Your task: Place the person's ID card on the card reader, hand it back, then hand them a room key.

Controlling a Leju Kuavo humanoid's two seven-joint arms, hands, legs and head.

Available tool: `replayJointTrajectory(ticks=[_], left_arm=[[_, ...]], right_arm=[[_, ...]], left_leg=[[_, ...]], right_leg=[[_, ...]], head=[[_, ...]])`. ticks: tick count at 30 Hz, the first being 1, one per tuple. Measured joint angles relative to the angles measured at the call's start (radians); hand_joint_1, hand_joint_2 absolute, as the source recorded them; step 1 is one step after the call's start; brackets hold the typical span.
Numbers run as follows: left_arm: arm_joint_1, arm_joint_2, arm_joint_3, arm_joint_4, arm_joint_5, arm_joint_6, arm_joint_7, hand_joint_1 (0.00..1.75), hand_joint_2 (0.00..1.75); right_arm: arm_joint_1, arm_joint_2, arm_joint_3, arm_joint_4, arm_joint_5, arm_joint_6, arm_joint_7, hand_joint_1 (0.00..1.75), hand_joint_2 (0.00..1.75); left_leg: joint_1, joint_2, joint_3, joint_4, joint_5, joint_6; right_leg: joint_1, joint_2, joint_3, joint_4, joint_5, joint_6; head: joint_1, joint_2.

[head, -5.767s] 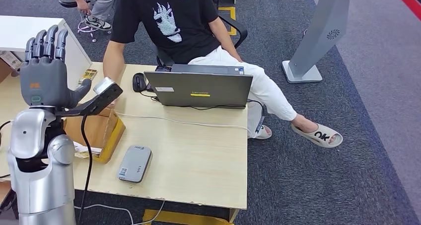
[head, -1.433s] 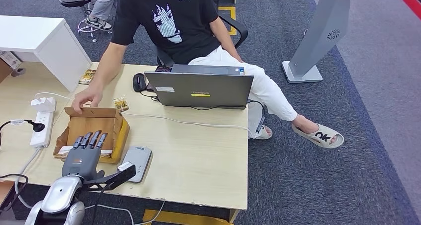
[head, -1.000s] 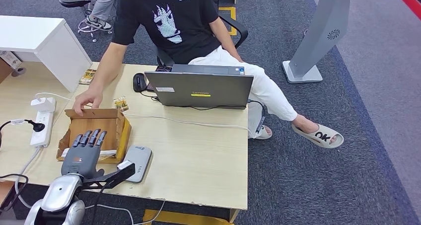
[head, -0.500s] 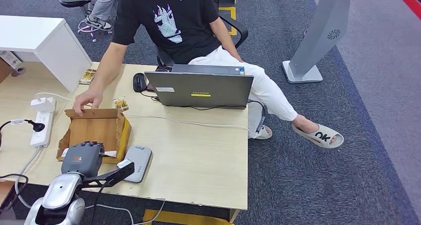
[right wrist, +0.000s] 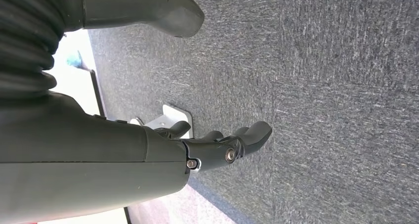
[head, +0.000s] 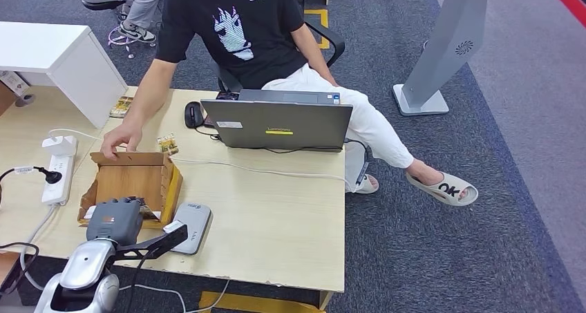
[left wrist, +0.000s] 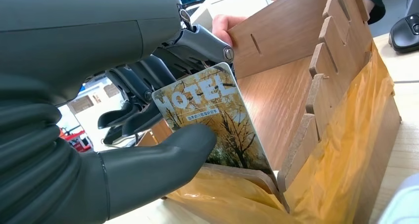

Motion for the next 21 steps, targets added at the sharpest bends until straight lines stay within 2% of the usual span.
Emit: replayJointTrajectory(ticks=[6,12,21], left_arm=[[-0.001,-0.008,0.022,-0.011,0.000,0.018,-0.034,1.75,1.75],[-0.031,-0.007,0.070,-0.087,0.000,0.024,-0.069,1.75,1.75],[-0.139,0.088,0.057,-0.207,0.000,0.021,-0.034,1.75,1.75]], right_arm=[[0.000,0.000,0.000,0.000,-0.013,-0.004,0.005,0.00,1.75],[0.001,0.000,0.004,-0.006,-0.055,-0.008,0.035,0.00,1.75],[0.000,0.000,0.021,-0.016,-0.072,-0.007,0.050,0.00,1.75]], left_leg=[[0.000,0.000,0.000,0.000,0.000,0.000],[0.000,0.000,0.000,0.000,0.000,0.000],[0.000,0.000,0.001,0.000,0.001,0.000]], right_leg=[[0.000,0.000,0.000,0.000,0.000,0.000],[0.000,0.000,0.000,0.000,0.000,0.000],[0.000,0.000,0.000,0.000,0.000,0.000]], head=[[0.000,0.000],[0.000,0.000],[0.000,0.000]])
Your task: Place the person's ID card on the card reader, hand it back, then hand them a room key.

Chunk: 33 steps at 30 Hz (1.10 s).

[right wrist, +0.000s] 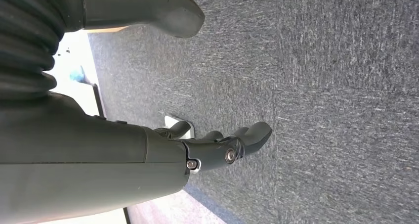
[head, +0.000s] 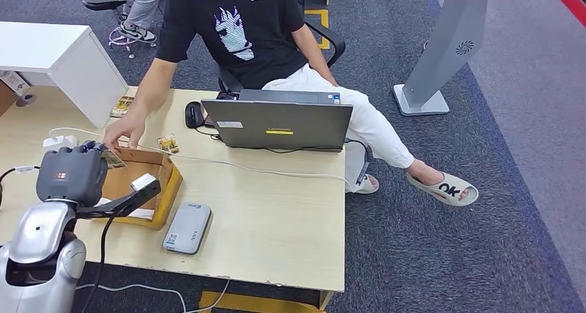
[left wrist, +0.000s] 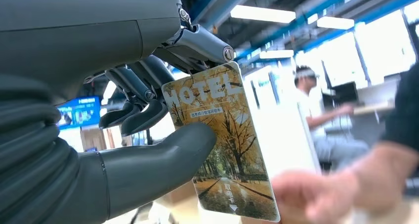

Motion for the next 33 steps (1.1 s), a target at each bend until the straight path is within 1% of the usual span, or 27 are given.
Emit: replayJointTrajectory(ticks=[8,14,18,19,22,23,29,33], left_arm=[[-0.117,0.105,-0.086,-0.003,0.000,-0.018,0.090,1.75,1.75],[-0.207,0.148,-0.162,0.018,0.000,-0.040,0.125,1.75,1.75],[-0.240,0.161,-0.193,0.027,0.000,-0.042,0.128,1.75,1.75],[-0.247,0.162,-0.199,0.028,0.000,-0.041,0.128,1.58,1.75],[-0.264,0.163,-0.218,0.034,0.000,-0.043,0.135,0.27,1.75],[-0.270,0.163,-0.224,0.037,0.000,-0.044,0.138,0.00,1.75],[-0.295,0.152,-0.242,0.044,0.000,-0.025,0.149,0.00,1.75],[-0.288,0.140,-0.240,0.045,0.000,0.007,0.124,0.00,1.75]], right_arm=[[-0.001,0.000,0.004,0.000,0.014,0.001,0.000,0.00,1.75],[-0.001,0.000,0.004,0.000,0.034,0.006,0.002,0.00,1.75],[-0.001,0.000,0.005,0.000,0.036,0.007,0.002,0.00,1.75],[-0.001,0.000,0.005,0.000,0.036,0.007,0.002,0.00,1.75],[-0.002,0.000,0.005,0.000,0.039,0.007,-0.001,0.00,1.75],[-0.002,0.000,0.005,0.000,0.040,0.008,-0.003,0.00,1.75],[-0.003,0.000,0.015,0.001,0.053,0.007,-0.010,0.00,1.75],[-0.003,0.000,0.024,0.001,0.045,0.003,-0.007,0.00,1.75]], left_leg=[[0.000,0.000,0.000,0.000,0.000,0.000],[0.000,0.000,0.000,0.000,0.000,0.000],[0.000,0.000,0.000,0.000,0.000,0.000],[0.000,0.000,0.000,0.000,0.000,0.000],[0.000,0.000,0.000,0.000,0.000,0.000],[0.000,0.000,0.000,0.000,0.000,0.000],[0.000,0.001,0.000,0.000,0.000,0.000],[0.000,0.001,0.000,0.000,0.000,0.000]], right_leg=[[0.000,0.000,0.000,0.000,0.000,0.000],[0.000,0.000,0.000,0.000,0.000,0.000],[0.000,0.001,0.000,0.000,0.000,0.000],[0.000,0.001,0.000,0.000,0.000,0.000],[0.000,0.001,0.000,0.000,0.000,0.000],[0.000,0.001,0.000,0.000,0.000,0.000],[0.000,0.002,0.000,0.000,0.000,0.000],[0.000,0.002,0.000,0.000,0.000,0.000]], head=[[0.000,0.000],[0.000,0.000],[0.000,0.000],[0.000,0.000],[0.000,0.000],[0.000,0.000],[0.000,0.000],[0.000,0.000]])
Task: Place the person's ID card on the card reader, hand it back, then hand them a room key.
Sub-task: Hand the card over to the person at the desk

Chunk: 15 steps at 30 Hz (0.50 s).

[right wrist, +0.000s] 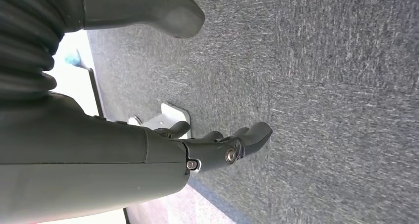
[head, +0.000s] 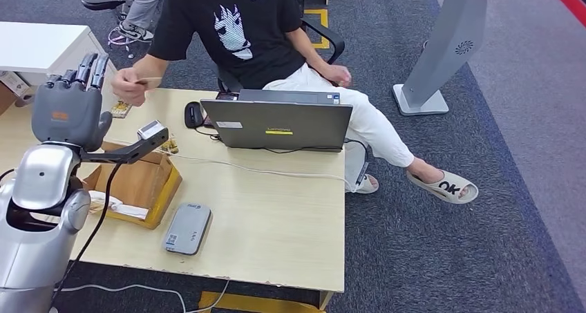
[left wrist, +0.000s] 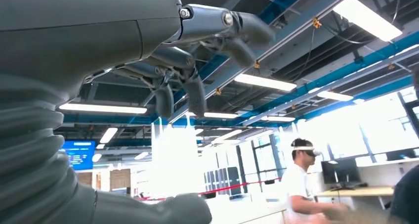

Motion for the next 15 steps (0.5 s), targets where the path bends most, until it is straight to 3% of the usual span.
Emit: replayJointTrajectory(ticks=[3,9,15], left_arm=[[0.038,-0.030,0.030,-0.016,0.000,0.051,-0.071,0.00,1.75],[0.203,-0.168,0.161,-0.171,0.064,0.180,-0.255,0.00,1.75],[0.309,-0.272,0.253,-0.300,0.123,0.215,-0.307,0.00,1.75]], right_arm=[[0.000,0.000,0.007,0.000,-0.034,-0.010,0.019,0.00,1.75],[0.007,0.000,0.045,-0.010,-0.136,-0.045,0.088,0.00,1.75],[0.029,0.000,0.095,-0.030,-0.177,-0.057,0.117,0.00,1.75]], left_leg=[[0.000,0.000,0.000,0.000,0.000,0.000],[-0.001,0.003,0.000,0.000,-0.002,0.001],[-0.001,0.002,0.000,0.000,-0.002,0.001]], right_leg=[[0.000,0.001,0.000,0.000,0.000,0.000],[-0.001,0.003,-0.001,0.000,0.000,0.000],[-0.001,0.002,-0.001,0.000,-0.001,0.001]], head=[[0.000,0.000],[0.000,0.000],[0.000,0.000]])
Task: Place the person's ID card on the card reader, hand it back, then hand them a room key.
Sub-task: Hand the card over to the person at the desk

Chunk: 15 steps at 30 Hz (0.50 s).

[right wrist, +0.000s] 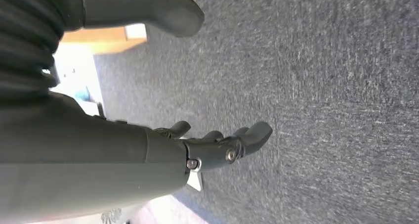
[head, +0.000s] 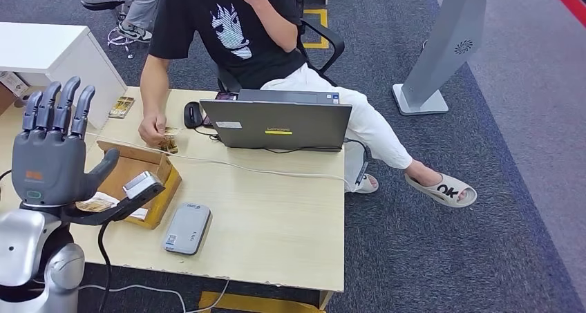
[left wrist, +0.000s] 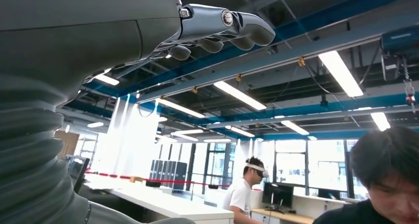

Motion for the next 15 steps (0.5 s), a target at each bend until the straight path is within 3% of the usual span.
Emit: replayJointTrajectory(ticks=[4,9,15], left_arm=[[0.063,-0.091,0.065,-0.086,0.174,0.025,-0.054,0.00,1.75],[0.175,-0.269,0.257,-0.212,0.478,0.069,-0.185,0.00,1.75],[0.229,-0.371,0.410,-0.267,0.559,0.077,-0.208,0.00,1.75]], right_arm=[[0.015,0.000,0.029,-0.016,-0.049,-0.020,0.035,0.00,1.75],[0.048,0.000,0.085,-0.044,-0.113,-0.055,0.076,0.00,1.75],[0.062,0.000,0.121,-0.068,-0.122,-0.061,0.081,0.00,1.75]], left_leg=[[0.000,0.000,0.000,0.000,0.000,0.000],[0.000,0.000,0.000,0.000,-0.002,0.002],[0.000,-0.001,0.000,0.000,-0.002,0.001]], right_leg=[[0.000,0.000,0.001,0.000,0.000,0.000],[0.000,0.000,0.001,0.000,-0.001,0.001],[0.000,-0.002,0.002,0.000,-0.002,0.002]], head=[[0.000,0.000],[0.000,0.000],[0.000,0.000]])
